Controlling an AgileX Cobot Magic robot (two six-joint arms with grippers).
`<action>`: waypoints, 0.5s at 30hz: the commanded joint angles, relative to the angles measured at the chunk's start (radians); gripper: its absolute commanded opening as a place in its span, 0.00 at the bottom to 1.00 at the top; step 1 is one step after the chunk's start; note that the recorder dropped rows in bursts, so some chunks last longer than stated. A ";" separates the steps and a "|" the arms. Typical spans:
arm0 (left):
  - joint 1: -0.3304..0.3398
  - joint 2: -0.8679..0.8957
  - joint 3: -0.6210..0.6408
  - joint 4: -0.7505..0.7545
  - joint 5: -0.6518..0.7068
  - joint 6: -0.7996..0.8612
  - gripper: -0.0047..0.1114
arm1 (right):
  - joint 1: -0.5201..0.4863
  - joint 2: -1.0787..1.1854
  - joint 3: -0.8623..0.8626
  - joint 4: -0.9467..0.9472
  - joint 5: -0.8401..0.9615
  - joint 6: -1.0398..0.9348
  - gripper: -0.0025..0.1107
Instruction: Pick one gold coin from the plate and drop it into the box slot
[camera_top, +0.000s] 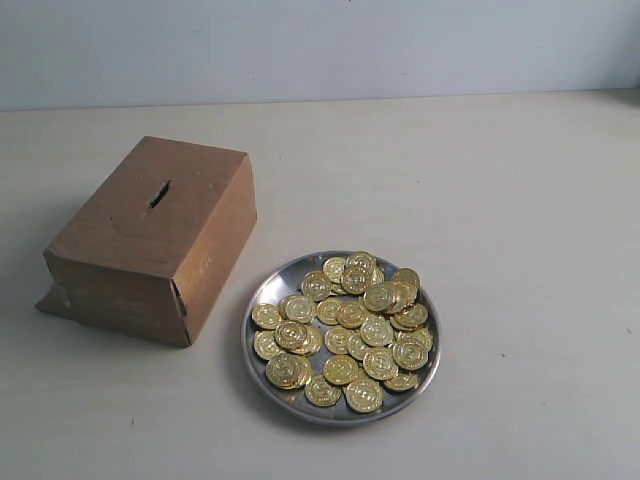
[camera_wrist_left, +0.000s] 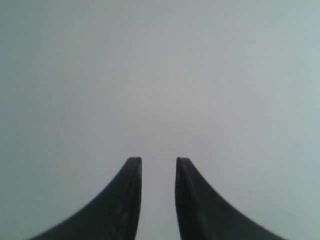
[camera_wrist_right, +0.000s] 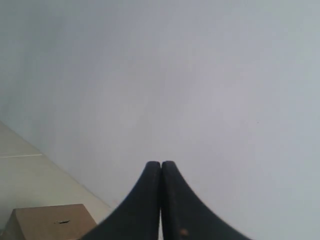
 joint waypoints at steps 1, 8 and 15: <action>0.028 -0.064 0.003 0.003 -0.005 0.000 0.26 | -0.057 -0.061 0.005 0.007 0.001 0.005 0.02; 0.028 -0.128 0.113 0.003 -0.003 0.000 0.26 | -0.065 -0.074 0.005 0.006 0.004 0.005 0.02; 0.045 -0.128 0.139 0.003 -0.001 0.000 0.26 | -0.065 -0.074 0.005 0.006 0.004 0.005 0.02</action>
